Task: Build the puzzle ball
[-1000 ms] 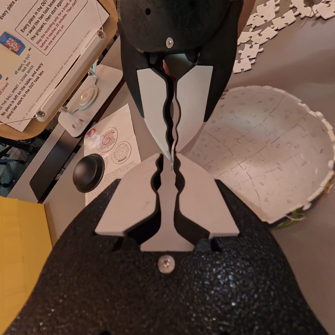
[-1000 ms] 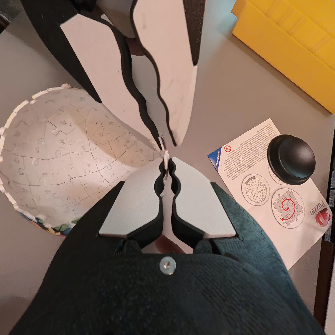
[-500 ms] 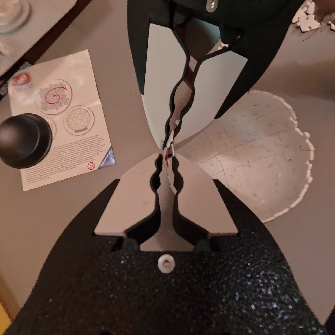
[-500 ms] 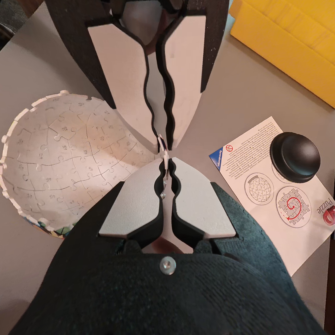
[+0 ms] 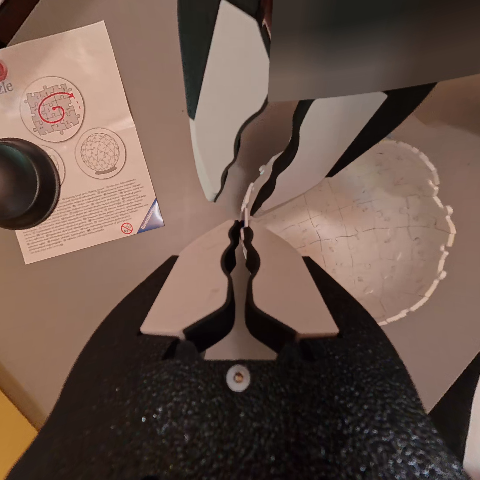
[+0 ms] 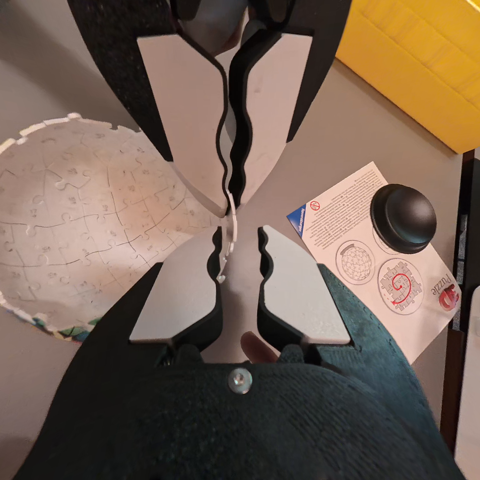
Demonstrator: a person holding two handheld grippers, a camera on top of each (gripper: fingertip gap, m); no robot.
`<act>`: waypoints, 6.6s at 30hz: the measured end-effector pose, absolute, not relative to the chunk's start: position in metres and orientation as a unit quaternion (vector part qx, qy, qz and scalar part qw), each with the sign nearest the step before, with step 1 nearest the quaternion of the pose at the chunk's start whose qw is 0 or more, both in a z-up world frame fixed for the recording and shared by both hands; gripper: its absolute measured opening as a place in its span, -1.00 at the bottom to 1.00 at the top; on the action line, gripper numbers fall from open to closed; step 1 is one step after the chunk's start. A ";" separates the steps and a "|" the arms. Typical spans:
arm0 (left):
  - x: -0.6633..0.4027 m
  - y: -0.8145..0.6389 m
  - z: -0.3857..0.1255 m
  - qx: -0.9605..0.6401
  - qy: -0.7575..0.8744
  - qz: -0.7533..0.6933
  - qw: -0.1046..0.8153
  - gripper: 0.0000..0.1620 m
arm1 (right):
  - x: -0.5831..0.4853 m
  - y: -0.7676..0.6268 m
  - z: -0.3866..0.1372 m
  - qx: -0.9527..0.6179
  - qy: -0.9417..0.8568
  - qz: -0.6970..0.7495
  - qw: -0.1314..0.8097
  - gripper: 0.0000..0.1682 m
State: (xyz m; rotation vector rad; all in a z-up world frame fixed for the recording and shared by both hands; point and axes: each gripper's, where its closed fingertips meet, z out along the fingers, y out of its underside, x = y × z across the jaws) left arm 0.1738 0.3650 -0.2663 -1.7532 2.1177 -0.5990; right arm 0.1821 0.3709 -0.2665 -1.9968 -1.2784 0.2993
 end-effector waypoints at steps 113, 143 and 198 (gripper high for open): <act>0.166 0.376 -0.258 -0.636 0.733 -0.146 0.193 -0.86 | 0.186 0.378 -0.257 -0.751 -0.524 0.060 0.397 -0.96; 0.185 0.378 -0.253 -0.575 0.771 -0.178 0.209 -0.91 | 0.193 0.381 -0.261 -0.758 -0.519 0.051 0.392 -0.96; 0.199 0.384 -0.244 -0.503 0.790 -0.162 0.311 -0.98 | 0.203 0.302 -0.223 -0.682 -0.332 0.358 0.545 0.22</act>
